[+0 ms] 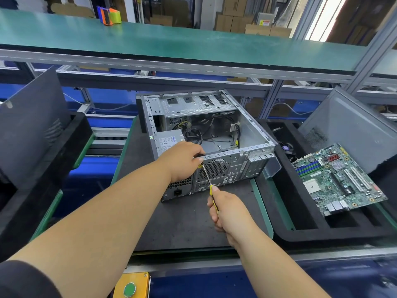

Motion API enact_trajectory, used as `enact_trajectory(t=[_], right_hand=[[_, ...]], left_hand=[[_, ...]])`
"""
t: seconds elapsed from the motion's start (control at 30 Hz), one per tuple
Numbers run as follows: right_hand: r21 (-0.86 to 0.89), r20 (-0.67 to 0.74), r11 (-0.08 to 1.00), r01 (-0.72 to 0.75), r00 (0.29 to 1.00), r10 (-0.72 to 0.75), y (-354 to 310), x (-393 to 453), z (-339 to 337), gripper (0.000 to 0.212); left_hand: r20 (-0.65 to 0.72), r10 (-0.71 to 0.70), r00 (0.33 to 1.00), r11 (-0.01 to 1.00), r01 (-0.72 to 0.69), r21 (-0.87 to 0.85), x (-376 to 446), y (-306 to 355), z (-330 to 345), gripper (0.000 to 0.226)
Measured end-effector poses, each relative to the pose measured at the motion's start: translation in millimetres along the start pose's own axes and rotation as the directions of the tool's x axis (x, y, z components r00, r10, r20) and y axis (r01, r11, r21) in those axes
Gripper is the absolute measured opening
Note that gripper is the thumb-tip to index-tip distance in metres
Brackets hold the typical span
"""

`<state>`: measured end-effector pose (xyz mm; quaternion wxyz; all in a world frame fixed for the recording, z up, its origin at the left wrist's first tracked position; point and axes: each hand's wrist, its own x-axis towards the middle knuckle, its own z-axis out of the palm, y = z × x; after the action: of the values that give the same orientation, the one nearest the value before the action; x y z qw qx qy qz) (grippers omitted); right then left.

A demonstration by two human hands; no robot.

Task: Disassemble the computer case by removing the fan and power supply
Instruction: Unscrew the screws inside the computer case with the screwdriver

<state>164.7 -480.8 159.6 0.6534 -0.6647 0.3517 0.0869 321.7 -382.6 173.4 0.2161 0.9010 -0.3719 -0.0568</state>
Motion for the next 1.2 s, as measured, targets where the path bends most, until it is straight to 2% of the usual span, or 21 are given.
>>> enact_trajectory(t=[0.07,0.17,0.23,0.3,0.37,0.4,0.43,0.47,0.5,0.53,0.57,0.6,0.67,0.77,0.87,0.97,1.1,1.2], right_hand=[[-0.241,-0.065,0.966,0.096,0.991,-0.115,1.6,1.6,-1.7,0.045],[-0.560,-0.111,0.809,0.182,0.950,-0.291,3.4,1.7,-5.4,0.043],[-0.759,-0.135,0.632,0.155,0.913,-0.386,1.5,-0.4,-4.8,0.041],[-0.886,-0.144,0.454,0.099,0.871,-0.470,-0.1,-2.1,-3.1,0.038],[-0.925,-0.126,0.370,0.084,0.851,-0.509,0.1,-2.3,-2.5,0.038],[-0.922,-0.117,0.376,0.094,0.857,-0.502,-0.7,-2.2,-3.7,0.038],[-0.895,-0.109,0.430,0.122,0.874,-0.474,-1.4,-1.1,-5.7,0.037],[-0.829,-0.097,0.536,0.160,0.902,-0.420,-2.3,0.5,-8.2,0.037],[-0.698,-0.076,0.690,0.191,0.939,-0.336,-3.1,2.4,-10.8,0.040],[-0.496,-0.036,0.850,0.178,0.974,-0.225,-3.6,3.8,-12.6,0.041],[-0.260,0.025,0.959,0.109,0.994,-0.106,-3.9,3.8,-14.2,0.042],[-0.044,0.107,0.999,0.028,0.994,-0.023,-3.1,3.1,-16.3,0.043],[0.285,0.280,0.950,-0.128,0.959,0.045,0.2,2.6,-21.2,0.047],[0.536,0.491,0.776,-0.332,0.871,0.033,2.8,2.1,-25.6,0.051],[0.597,0.531,0.712,-0.369,0.848,-0.006,4.8,0.6,-23.1,0.041],[0.544,0.452,0.794,-0.273,0.892,-0.003,4.8,0.3,-18.5,0.040],[0.395,0.294,0.907,-0.143,0.955,0.022,2.0,-0.4,-15.2,0.044],[0.127,0.122,0.991,-0.036,0.992,0.020,-2.2,-1.2,-10.6,0.042]], left_hand=[[-0.001,0.000,1.000,1.000,0.000,-0.001,-0.5,-0.2,0.0,0.024],[-0.007,0.004,1.000,1.000,-0.004,-0.001,-0.5,-0.1,0.0,0.023],[-0.009,0.004,1.000,1.000,-0.004,-0.003,0.0,0.0,0.1,0.022],[-0.010,0.002,1.000,1.000,-0.002,-0.006,0.4,-0.1,0.3,0.021],[-0.011,0.001,1.000,1.000,-0.001,-0.007,0.6,-0.5,0.4,0.020],[-0.011,0.002,1.000,1.000,-0.002,-0.007,0.5,-0.6,0.5,0.020],[-0.010,0.003,1.000,1.000,-0.003,-0.006,0.3,-0.6,0.4,0.020],[-0.010,0.005,1.000,1.000,-0.006,-0.004,0.1,-0.7,0.4,0.020],[-0.009,0.008,1.000,1.000,-0.008,-0.002,0.0,-0.7,0.3,0.021],[-0.009,0.010,1.000,1.000,-0.010,-0.002,0.1,-0.8,0.3,0.021],[-0.010,0.011,1.000,1.000,-0.011,-0.002,0.3,-0.9,0.3,0.020],[-0.010,0.012,1.000,1.000,-0.012,-0.003,0.4,-0.9,0.4,0.020],[-0.011,0.014,1.000,1.000,-0.014,-0.003,0.7,-1.2,0.5,0.020],[-0.007,0.012,1.000,1.000,-0.012,-0.003,0.8,-1.8,0.4,0.021],[-0.007,0.011,1.000,1.000,-0.011,-0.002,1.5,-1.5,0.9,0.021],[-0.011,0.012,1.000,1.000,-0.012,-0.006,1.9,-1.7,1.6,0.021],[-0.018,0.013,1.000,1.000,-0.013,-0.012,1.8,-2.8,2.3,0.019],[-0.017,0.012,1.000,1.000,-0.012,-0.007,1.8,-3.2,2.0,0.020]])
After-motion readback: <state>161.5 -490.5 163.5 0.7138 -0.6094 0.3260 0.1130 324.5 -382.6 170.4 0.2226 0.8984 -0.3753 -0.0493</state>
